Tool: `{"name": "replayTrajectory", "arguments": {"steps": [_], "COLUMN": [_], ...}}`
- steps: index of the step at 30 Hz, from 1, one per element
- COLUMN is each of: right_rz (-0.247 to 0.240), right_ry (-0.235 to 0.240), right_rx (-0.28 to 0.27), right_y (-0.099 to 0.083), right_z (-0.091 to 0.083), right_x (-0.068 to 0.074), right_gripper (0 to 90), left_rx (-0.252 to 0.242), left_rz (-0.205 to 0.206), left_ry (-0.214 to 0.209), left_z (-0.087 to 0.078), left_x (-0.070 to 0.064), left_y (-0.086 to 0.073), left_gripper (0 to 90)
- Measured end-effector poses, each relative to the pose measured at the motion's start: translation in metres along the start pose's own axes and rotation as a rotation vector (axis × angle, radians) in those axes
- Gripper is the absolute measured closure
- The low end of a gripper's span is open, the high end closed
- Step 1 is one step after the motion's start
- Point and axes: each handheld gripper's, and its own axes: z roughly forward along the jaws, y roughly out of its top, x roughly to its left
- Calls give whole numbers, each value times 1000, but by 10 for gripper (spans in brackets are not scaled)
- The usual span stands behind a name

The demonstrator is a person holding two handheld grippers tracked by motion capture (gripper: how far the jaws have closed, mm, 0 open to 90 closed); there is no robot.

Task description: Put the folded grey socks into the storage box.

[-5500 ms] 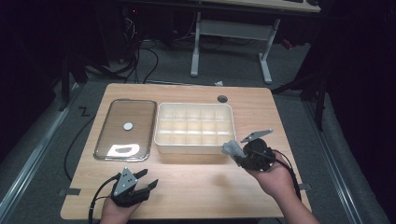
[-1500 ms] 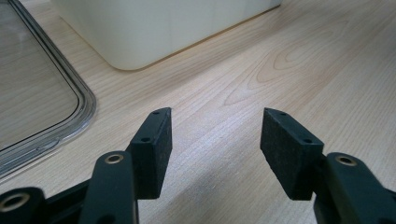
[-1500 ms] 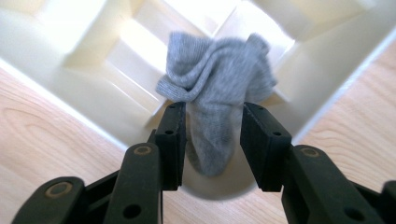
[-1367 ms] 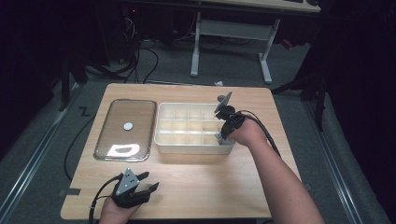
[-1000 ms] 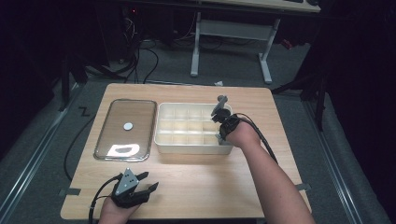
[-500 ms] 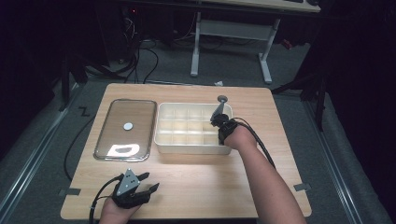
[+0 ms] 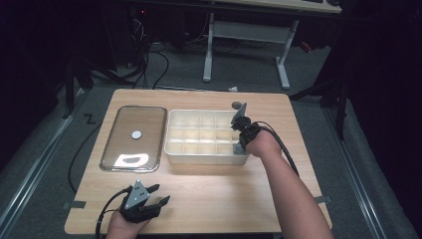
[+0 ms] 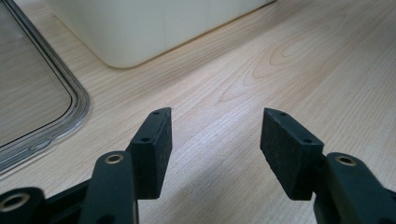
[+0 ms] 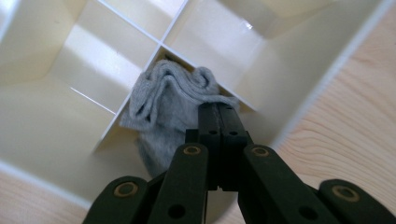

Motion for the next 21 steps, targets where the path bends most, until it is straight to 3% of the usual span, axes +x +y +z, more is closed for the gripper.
{"name": "replayTrajectory", "arguments": {"steps": [1,2,6,11,16,19,21], "right_rz": [17,-2,-2,2,11,34,20], "right_ry": [3,8,16,18,43,57,68], "right_rx": [4,12,33,23,-30,-90,-119], "right_y": [0,2,7,4,-4,-12,-17], "right_z": [4,9,19,18,-1,-17,-23], "right_x": [1,2,3,2,1,-1,-1], "right_gripper": [900,900,900,900,879,864,848], "left_rx": [2,2,3,0,3,2,4], "left_rz": [-2,-3,-2,-3,-7,-14,-16], "left_ry": [1,3,4,4,6,7,6], "left_z": [0,0,0,0,-1,-2,-2], "left_x": [1,1,2,2,4,5,6], "left_y": [0,0,0,0,1,0,1], "left_gripper": [442,442,442,442,442,441,441]}}
